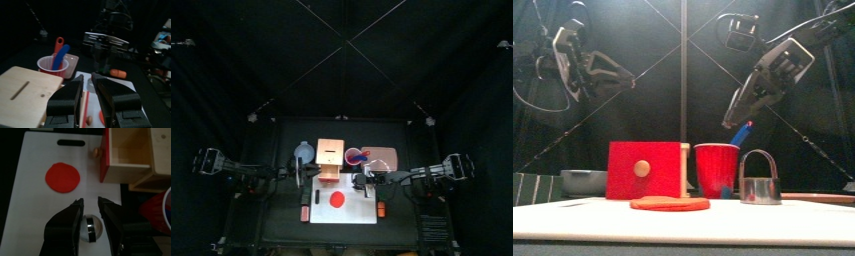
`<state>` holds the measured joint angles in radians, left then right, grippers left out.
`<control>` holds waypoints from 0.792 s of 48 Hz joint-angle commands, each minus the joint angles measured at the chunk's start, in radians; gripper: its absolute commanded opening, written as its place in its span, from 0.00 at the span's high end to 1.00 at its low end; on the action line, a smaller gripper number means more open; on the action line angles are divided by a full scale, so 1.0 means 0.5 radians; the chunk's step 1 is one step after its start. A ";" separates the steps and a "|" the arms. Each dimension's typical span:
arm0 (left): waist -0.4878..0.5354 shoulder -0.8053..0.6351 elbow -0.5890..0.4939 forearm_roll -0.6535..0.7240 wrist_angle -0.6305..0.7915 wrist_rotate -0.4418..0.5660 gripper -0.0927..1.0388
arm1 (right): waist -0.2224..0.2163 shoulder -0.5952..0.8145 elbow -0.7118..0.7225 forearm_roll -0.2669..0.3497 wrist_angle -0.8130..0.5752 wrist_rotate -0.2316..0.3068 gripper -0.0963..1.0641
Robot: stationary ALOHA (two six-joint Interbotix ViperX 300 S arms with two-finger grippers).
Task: Get the cutter from the drawer then cut the dough then place the extra dough in the bowl
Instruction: Shut the drawer
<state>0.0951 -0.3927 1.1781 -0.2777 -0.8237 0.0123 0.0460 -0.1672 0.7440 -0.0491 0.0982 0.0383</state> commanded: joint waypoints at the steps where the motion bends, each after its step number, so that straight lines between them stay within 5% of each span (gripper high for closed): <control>1: 0.135 -0.003 -0.074 -0.037 -0.006 0.003 0.35 | 0.034 0.028 -0.080 0.021 -0.009 -0.009 0.36; 6: 0.301 0.000 -0.138 -0.074 0.077 0.006 0.35 | 0.049 0.086 -0.114 0.015 -0.009 -0.012 0.41; 24: 0.896 0.071 -0.770 0.371 1.433 0.012 0.35 | 0.080 0.255 -0.221 -0.080 -0.018 -0.028 0.75; 38: 1.089 0.463 -1.224 0.721 2.043 0.021 0.35 | 0.110 0.466 -0.417 -0.089 -0.018 -0.040 0.78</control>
<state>0.6381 -0.2102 0.6412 0.0445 0.1626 0.0215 0.0920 0.0660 0.5860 -0.0920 0.0966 0.0199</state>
